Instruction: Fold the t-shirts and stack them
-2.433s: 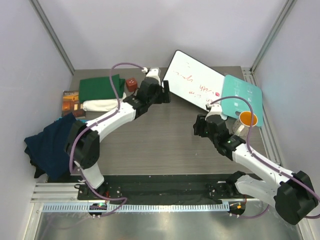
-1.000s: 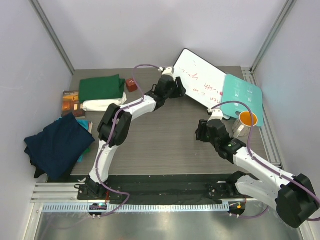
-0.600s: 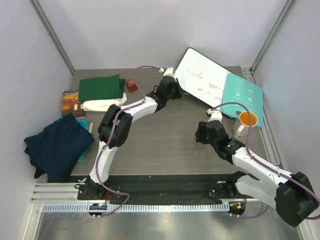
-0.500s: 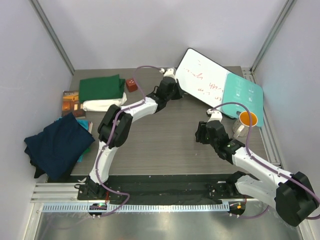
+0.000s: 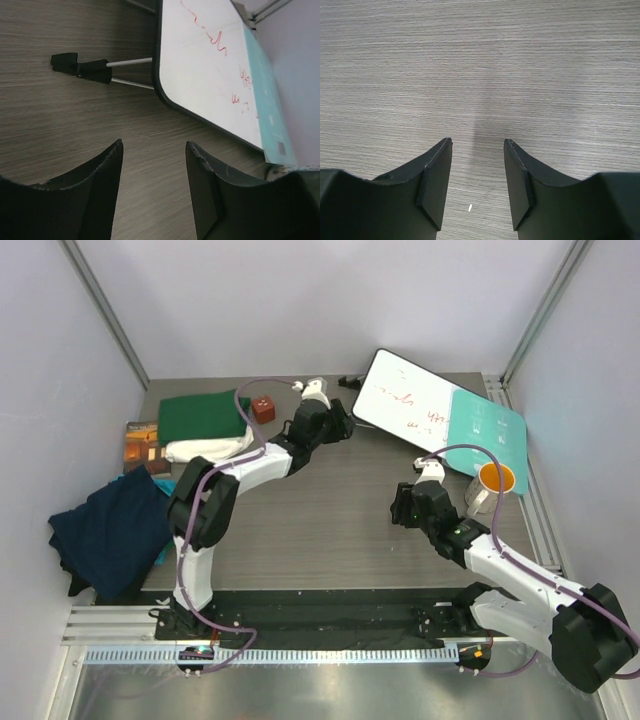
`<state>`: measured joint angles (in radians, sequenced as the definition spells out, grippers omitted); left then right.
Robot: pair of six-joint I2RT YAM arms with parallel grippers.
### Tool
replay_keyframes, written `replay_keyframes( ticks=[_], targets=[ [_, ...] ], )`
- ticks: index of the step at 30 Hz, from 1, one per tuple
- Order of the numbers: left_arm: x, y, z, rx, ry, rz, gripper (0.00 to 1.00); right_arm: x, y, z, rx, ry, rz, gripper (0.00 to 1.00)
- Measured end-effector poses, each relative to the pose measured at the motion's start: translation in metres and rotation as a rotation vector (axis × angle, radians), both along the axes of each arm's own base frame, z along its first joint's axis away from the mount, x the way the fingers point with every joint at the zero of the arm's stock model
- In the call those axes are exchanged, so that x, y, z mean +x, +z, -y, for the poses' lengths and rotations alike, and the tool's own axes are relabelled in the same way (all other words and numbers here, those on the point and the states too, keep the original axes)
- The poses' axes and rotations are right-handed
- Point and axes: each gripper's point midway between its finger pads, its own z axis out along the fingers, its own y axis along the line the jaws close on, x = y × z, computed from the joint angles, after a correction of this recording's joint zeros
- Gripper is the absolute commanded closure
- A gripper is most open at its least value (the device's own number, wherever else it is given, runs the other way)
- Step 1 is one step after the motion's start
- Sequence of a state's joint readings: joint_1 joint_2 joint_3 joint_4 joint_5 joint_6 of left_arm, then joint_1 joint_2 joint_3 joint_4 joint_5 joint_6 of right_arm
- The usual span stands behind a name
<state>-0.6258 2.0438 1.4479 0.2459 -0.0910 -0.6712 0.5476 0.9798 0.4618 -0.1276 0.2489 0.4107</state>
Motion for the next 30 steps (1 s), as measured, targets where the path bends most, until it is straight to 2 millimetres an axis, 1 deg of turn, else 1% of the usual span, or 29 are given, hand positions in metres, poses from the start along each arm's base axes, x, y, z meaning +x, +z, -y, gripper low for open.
replay_keyframes(
  ticks=[1, 3, 4, 6, 9, 11, 14, 15, 17, 22, 23, 25, 30],
  targets=[
    [-0.004, 0.006, -0.004, -0.009, 0.005, 0.008, 0.43, 0.000, 0.000, 0.000, 0.000, 0.000, -0.001, 0.49],
    [-0.009, 0.024, -0.008, -0.036, 0.009, 0.039, 0.43, 0.000, 0.000, 0.000, 0.001, 0.001, -0.001, 0.49],
    [-0.008, 0.035, -0.007, -0.054, 0.009, 0.063, 0.43, 0.000, 0.000, 0.000, 0.001, 0.002, -0.002, 0.49],
    [-0.004, 0.051, -0.003, -0.080, 0.004, 0.096, 0.43, 0.000, -0.001, -0.001, 0.001, 0.004, -0.004, 0.49],
    [0.005, 0.069, 0.008, -0.114, -0.015, 0.127, 0.43, 0.000, 0.000, -0.001, 0.002, 0.005, -0.003, 0.49],
    [0.015, 0.080, 0.019, -0.146, -0.027, 0.145, 0.43, 0.000, 0.001, -0.001, 0.003, 0.005, -0.002, 0.49],
    [0.028, 0.084, 0.033, -0.168, -0.044, 0.159, 0.43, 0.000, 0.001, -0.001, 0.002, 0.005, -0.001, 0.49],
    [0.033, 0.084, 0.038, -0.173, -0.050, 0.162, 0.43, 0.000, 0.001, -0.001, 0.002, 0.005, -0.001, 0.49],
    [0.038, 0.077, 0.044, -0.170, -0.057, 0.155, 0.43, 0.000, 0.001, -0.001, 0.000, 0.006, 0.000, 0.49],
    [0.037, 0.051, 0.042, -0.115, -0.058, 0.097, 0.42, 0.000, -0.003, -0.001, -0.010, 0.008, -0.011, 0.49],
    [0.037, 0.047, 0.040, -0.099, -0.058, 0.094, 0.41, 0.000, -0.005, -0.001, -0.014, 0.009, -0.017, 0.49],
    [0.037, 0.041, 0.036, -0.079, -0.053, 0.090, 0.36, 0.000, -0.008, -0.001, -0.020, 0.009, -0.028, 0.49],
    [0.030, 0.014, 0.015, -0.027, -0.036, 0.042, 0.33, 0.000, -0.009, -0.001, -0.021, 0.009, -0.032, 0.49]
  ],
)
